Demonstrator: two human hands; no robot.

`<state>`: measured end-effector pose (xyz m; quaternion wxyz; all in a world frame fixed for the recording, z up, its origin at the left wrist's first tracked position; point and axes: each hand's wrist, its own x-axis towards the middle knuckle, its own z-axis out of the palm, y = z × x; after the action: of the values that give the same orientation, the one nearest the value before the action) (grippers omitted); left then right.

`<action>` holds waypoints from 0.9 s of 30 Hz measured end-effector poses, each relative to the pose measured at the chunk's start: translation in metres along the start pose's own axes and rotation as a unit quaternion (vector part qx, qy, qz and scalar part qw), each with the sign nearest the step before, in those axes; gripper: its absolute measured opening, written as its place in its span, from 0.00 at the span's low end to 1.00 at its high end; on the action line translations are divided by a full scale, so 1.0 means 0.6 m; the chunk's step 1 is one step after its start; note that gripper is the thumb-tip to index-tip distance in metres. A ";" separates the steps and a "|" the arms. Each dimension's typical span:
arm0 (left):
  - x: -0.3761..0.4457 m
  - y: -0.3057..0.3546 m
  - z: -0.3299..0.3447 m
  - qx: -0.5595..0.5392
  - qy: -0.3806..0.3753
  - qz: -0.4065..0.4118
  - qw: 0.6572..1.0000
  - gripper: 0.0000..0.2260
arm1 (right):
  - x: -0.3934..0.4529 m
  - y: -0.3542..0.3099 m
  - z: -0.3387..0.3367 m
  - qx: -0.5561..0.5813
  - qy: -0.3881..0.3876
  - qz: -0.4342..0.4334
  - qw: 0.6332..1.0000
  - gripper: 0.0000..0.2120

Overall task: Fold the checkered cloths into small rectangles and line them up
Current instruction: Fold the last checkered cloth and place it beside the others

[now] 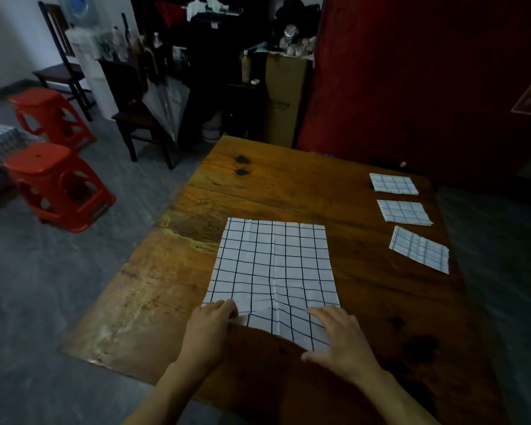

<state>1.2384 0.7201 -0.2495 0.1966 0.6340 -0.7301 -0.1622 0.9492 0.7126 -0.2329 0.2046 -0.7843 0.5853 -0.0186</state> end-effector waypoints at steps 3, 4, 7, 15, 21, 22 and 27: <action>-0.010 -0.009 -0.026 -0.001 0.015 0.014 1.000 0.07 | -0.020 -0.020 0.008 -0.020 0.037 0.031 0.999 0.24; -0.015 -0.013 -0.034 -0.001 0.020 0.027 0.999 0.07 | -0.027 -0.025 0.009 -0.021 0.054 0.040 0.998 0.18; -0.027 -0.029 -0.056 0.007 0.017 0.051 0.999 0.08 | -0.047 -0.032 0.011 -0.004 0.093 0.062 0.994 0.09; -0.067 -0.037 -0.125 0.025 0.037 0.068 0.997 0.06 | -0.100 -0.034 -0.026 0.086 0.146 0.042 0.985 0.08; -0.101 -0.008 -0.149 -0.022 0.071 0.020 0.997 0.11 | -0.120 -0.038 -0.067 0.209 0.173 -0.003 0.962 0.03; -0.106 -0.001 -0.153 -0.015 0.078 0.015 0.997 0.12 | -0.123 -0.039 -0.072 0.230 0.180 -0.008 0.956 0.03; -0.128 0.040 -0.178 0.020 0.105 0.017 0.994 0.12 | -0.129 -0.040 -0.093 0.316 0.205 -0.038 0.926 0.01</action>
<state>1.2794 0.8012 -0.1514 0.2618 0.6391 -0.7191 -0.0770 0.9318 0.7733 -0.1572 0.3160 -0.6799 0.5481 -0.3707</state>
